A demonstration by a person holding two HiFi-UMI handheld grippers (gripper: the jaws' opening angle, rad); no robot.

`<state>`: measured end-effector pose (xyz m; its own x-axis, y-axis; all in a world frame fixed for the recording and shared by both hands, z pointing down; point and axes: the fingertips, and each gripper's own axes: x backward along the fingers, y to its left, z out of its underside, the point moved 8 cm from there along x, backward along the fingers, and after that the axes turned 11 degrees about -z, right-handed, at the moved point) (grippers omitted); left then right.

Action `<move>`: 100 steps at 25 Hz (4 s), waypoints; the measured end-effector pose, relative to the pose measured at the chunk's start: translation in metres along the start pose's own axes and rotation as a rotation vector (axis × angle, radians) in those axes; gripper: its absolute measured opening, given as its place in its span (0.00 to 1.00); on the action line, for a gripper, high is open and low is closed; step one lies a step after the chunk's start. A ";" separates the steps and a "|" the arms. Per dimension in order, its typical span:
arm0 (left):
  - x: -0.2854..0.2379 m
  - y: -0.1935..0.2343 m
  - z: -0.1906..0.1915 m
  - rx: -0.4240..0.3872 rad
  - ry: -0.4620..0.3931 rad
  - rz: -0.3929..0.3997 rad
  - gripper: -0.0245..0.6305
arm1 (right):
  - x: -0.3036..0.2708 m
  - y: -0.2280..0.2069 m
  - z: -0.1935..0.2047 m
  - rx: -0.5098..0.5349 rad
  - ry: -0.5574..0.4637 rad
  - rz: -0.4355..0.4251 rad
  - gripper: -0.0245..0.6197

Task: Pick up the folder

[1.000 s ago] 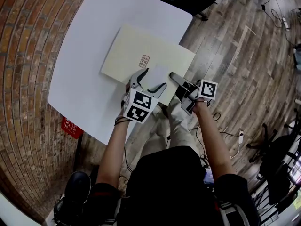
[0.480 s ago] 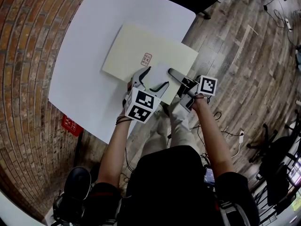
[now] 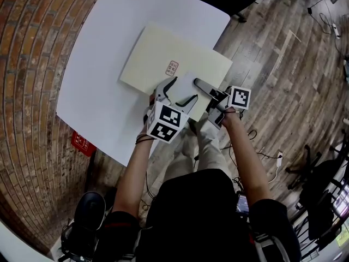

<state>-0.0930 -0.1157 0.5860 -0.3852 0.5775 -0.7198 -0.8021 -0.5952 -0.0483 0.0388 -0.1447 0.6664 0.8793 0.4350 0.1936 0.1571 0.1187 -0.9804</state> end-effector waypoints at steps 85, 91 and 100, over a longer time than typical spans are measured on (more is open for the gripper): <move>0.221 0.044 -0.071 0.243 -0.532 -0.193 0.07 | -0.063 0.288 0.017 0.832 0.116 0.089 0.47; 0.240 0.038 -0.069 0.223 -0.570 -0.189 0.07 | -0.062 0.313 0.032 0.926 0.097 0.068 0.47; 0.262 0.026 -0.072 0.197 -0.628 -0.196 0.06 | -0.060 0.339 0.045 1.018 0.097 0.058 0.47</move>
<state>-0.1821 -0.0205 0.3464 -0.3684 0.9141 -0.1693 -0.9291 -0.3684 0.0329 0.0193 -0.0900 0.3243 0.9132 0.3954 0.0990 -0.3030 0.8211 -0.4838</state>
